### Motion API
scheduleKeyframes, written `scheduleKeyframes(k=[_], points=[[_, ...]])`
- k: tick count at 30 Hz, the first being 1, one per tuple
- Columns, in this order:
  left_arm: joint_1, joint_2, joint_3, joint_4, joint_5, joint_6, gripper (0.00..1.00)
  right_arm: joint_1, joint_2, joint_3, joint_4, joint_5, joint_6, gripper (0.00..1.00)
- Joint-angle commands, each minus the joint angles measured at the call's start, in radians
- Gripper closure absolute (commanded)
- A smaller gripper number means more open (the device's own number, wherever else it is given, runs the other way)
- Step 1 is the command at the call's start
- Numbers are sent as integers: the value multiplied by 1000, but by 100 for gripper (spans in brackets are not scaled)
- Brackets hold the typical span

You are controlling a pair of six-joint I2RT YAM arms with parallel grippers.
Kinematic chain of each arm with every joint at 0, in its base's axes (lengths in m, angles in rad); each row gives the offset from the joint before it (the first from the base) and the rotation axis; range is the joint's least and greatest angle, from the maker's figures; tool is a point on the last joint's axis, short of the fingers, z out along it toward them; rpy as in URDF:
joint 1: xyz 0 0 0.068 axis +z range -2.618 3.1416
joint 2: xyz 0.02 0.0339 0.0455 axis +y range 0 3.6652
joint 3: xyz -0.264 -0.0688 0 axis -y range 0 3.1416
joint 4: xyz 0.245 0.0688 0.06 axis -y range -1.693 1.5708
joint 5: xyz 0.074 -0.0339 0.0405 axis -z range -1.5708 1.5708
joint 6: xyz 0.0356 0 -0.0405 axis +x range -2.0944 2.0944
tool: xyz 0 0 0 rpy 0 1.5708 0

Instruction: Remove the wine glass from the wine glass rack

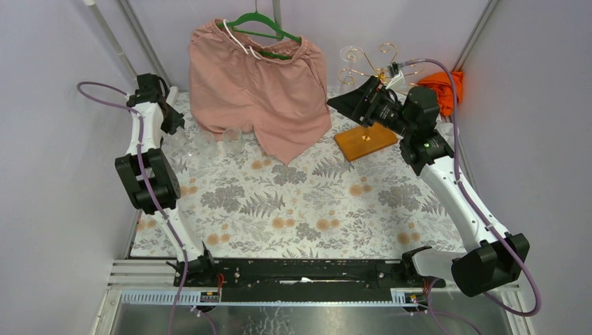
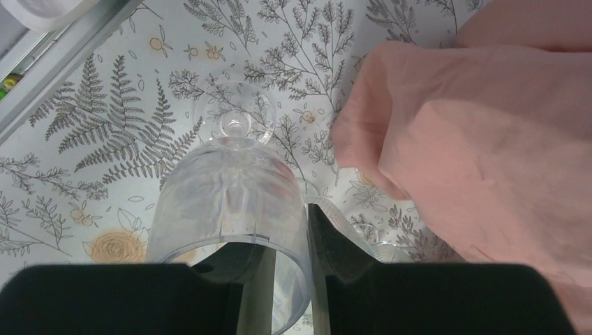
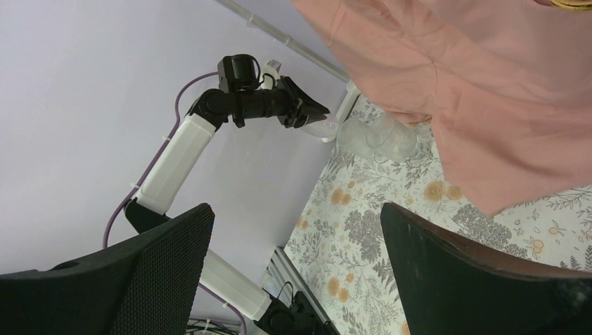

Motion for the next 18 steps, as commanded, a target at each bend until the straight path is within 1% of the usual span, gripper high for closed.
scheduleKeyframes(k=[1,4,7,10,12,15,18], points=[[8,31,18,77,-3,-25,100,-16,-9,-2,70,-44,13,1],[7,32,6,81,-18,-36,100,-24,-16,-9,70,-47,11,1],[9,33,13,67,-29,-34,96,-30,-18,-17,78,-52,15,1],[7,32,11,59,-28,-33,86,-35,-18,-24,88,-59,24,1],[7,30,7,58,-27,-32,76,-36,-19,-28,95,-63,29,2],[7,28,8,59,-24,-32,64,-40,-23,-30,97,-65,34,1],[8,18,7,59,-26,-34,55,-41,-27,-30,101,-67,37,1]])
